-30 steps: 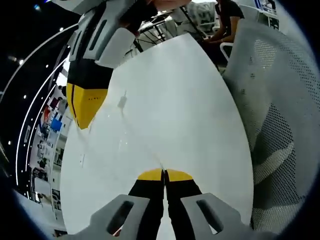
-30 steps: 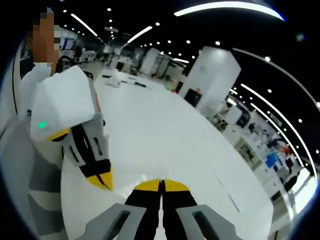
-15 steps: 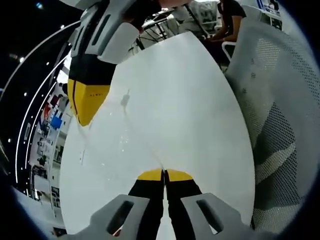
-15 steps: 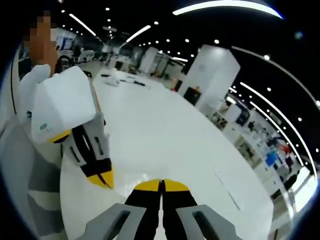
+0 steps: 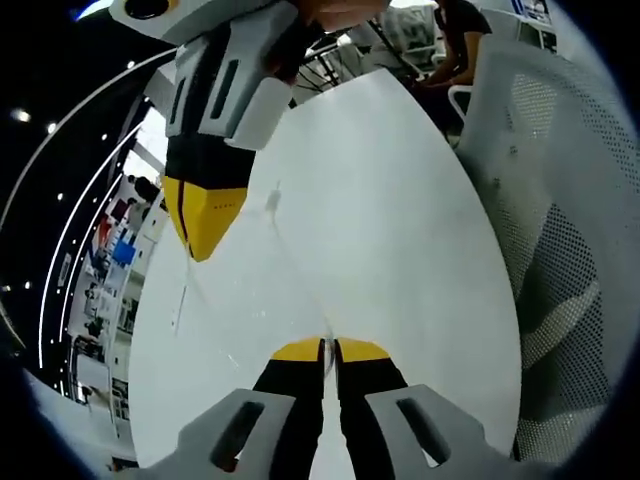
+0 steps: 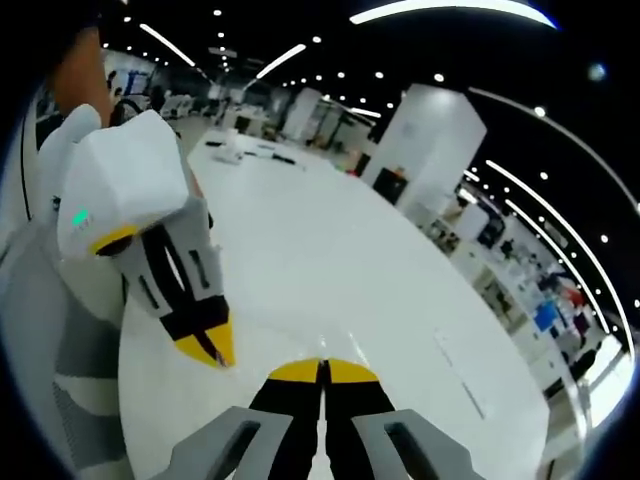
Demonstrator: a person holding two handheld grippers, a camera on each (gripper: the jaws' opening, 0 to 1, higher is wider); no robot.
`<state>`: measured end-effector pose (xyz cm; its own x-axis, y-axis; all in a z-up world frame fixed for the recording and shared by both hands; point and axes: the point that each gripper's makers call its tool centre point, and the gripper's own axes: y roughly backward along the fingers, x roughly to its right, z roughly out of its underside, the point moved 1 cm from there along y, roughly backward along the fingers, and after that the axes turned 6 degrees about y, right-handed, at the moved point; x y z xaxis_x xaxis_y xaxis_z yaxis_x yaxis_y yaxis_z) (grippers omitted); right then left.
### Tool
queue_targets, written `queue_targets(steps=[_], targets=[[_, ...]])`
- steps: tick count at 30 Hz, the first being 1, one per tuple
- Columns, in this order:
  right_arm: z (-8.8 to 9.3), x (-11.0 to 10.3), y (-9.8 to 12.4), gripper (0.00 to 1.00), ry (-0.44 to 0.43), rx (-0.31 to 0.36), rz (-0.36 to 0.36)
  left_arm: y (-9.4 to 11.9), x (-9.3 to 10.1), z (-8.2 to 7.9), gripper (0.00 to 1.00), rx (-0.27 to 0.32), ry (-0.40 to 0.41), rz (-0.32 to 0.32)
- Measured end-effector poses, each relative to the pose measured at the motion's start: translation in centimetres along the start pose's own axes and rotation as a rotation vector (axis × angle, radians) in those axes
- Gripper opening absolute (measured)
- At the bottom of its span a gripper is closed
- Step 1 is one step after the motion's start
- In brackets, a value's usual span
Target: Open the resealable bag by pulling the two sides of the seal apart until the entire bag opening is separated and visibly accessible.
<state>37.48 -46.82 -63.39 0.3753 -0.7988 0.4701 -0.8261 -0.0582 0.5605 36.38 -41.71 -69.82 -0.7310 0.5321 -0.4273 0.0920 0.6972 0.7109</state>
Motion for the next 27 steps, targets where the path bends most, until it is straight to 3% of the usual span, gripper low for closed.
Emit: queue_targets(steps=[5,12,21,27], targets=[[0.4,-0.1,-0.3,0.00,0.003,-0.013,-0.005,0.4,-0.3,-0.1,0.02,0.021,0.041,-0.023],[1.5,0.0,-0.7,0.00,0.000,-0.041,-0.006,1.2,-0.5,-0.3,0.11,0.063,0.068,-0.050],[2.7,0.0,-1.4,0.00,-0.009,-0.071,-0.003,2.5,-0.1,0.8,0.13,0.067,0.101,-0.065],[3.5,-0.3,-1.8,0.00,0.009,-0.093,-0.012,3.2,0.4,2.3,0.17,0.047,0.197,-0.071]])
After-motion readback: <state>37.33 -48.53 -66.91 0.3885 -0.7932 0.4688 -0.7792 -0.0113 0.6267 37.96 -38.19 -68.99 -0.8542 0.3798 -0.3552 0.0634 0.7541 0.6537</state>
